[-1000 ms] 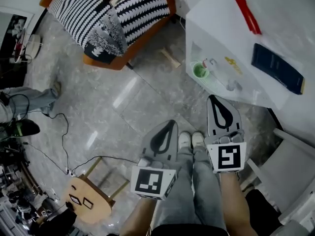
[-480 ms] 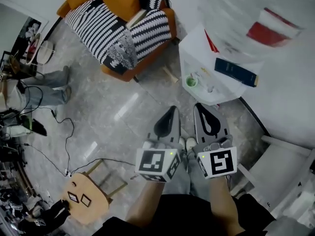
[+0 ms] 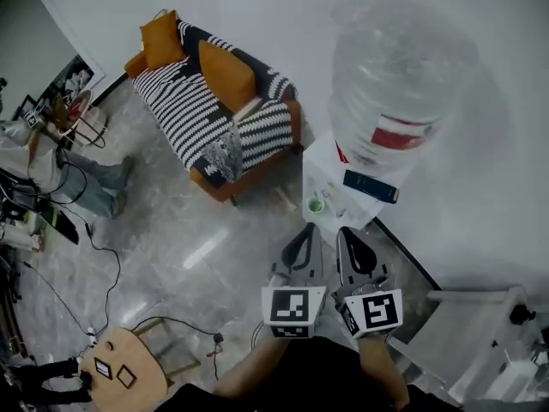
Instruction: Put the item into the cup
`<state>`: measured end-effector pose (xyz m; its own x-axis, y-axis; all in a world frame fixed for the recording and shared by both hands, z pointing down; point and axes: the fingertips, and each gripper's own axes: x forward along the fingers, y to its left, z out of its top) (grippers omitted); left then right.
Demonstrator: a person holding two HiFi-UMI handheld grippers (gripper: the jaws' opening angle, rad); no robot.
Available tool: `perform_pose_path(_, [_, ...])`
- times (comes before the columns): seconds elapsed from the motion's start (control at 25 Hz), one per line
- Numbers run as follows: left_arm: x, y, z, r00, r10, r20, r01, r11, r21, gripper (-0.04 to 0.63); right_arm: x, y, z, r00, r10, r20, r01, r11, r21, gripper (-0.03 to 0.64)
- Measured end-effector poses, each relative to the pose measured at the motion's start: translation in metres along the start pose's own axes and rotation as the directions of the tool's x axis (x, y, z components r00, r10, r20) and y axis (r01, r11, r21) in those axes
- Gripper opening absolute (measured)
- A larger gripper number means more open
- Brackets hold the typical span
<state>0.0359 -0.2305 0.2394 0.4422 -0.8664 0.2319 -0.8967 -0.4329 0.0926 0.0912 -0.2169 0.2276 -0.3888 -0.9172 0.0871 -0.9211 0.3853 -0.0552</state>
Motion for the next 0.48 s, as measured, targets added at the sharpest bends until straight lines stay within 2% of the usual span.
perform_pose_path(0.12, [-0.004,-0.013,0.021,0.999,-0.008,0.04,0.007,1.0,0.027,0.013,-0.009,-0.013,0.017,0.997,-0.07,0.026,0.07,0.997,0.017,0.011])
perform_pose_path(0.24, [-0.008,-0.022,0.032,0.998,-0.023,0.066,0.02,0.999,0.045,0.014,-0.015,-0.02,0.029,0.994,-0.096,0.051,0.095,0.995,0.019,0.01])
perform_pose_path(0.48, [-0.011,-0.027,0.049,0.989,-0.019,0.144,0.009,0.997,0.071,0.014,-0.022,-0.016,0.047,0.994,-0.08,0.076,0.081,0.997,-0.016,0.009])
